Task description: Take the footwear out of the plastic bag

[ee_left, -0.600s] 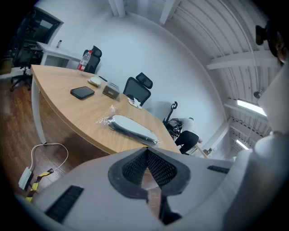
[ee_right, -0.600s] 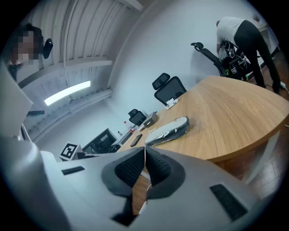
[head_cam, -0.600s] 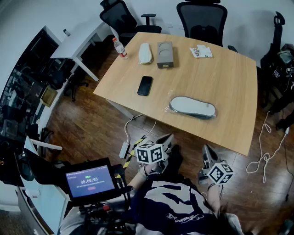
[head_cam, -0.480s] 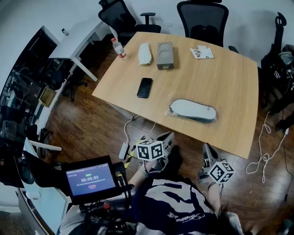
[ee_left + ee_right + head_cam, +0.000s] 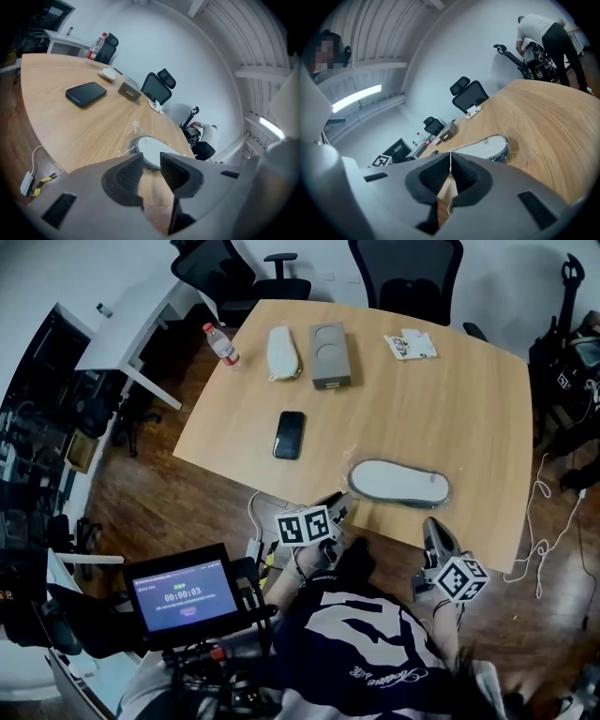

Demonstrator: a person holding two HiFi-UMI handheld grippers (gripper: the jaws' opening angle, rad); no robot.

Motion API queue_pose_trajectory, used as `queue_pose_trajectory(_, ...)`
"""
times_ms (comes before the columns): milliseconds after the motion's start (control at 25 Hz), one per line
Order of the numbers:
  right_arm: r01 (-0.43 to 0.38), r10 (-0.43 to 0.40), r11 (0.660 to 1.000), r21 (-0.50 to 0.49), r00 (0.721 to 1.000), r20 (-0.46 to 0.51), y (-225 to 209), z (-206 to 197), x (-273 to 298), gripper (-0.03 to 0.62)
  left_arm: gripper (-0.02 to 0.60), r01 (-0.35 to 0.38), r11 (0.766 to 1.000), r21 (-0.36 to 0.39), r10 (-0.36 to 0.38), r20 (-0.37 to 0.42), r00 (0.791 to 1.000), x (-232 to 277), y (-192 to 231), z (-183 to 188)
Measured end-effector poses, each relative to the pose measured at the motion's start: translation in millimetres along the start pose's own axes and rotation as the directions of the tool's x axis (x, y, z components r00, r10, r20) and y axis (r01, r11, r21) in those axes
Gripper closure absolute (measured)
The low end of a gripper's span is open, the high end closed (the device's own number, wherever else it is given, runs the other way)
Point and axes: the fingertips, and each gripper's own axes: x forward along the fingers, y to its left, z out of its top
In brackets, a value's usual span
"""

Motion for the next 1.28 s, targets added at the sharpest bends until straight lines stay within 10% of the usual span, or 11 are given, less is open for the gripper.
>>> queue_pose_trajectory(200, 0.039, -0.04, 0.999, -0.028, 0.999, -0.007, -4, 8, 24, 0.597, 0.364, 0.042, 0.996, -0.075, -0.051, -0.126, 0.991, 24, 13, -7)
queue_pose_trajectory(480, 0.077, -0.078, 0.996, -0.041, 0.997, -0.017, -13, 16, 38, 0.578, 0.334, -0.047, 0.995, -0.093, 0.027, -0.203, 0.979, 23, 44, -15)
queue_pose_trajectory(1040, 0.107, -0.201, 0.946, -0.307, 0.935, -0.293, -69, -1, 92, 0.563, 0.33, -0.11, 0.986, -0.125, 0.088, -0.174, 0.981, 34, 45, -14)
queue_pose_trajectory(1280, 0.132, -0.183, 0.976, -0.172, 0.925, -0.333, -95, -8, 94, 0.597, 0.33, -0.13, 0.969, -0.211, 0.104, -0.127, 0.986, 39, 42, -16)
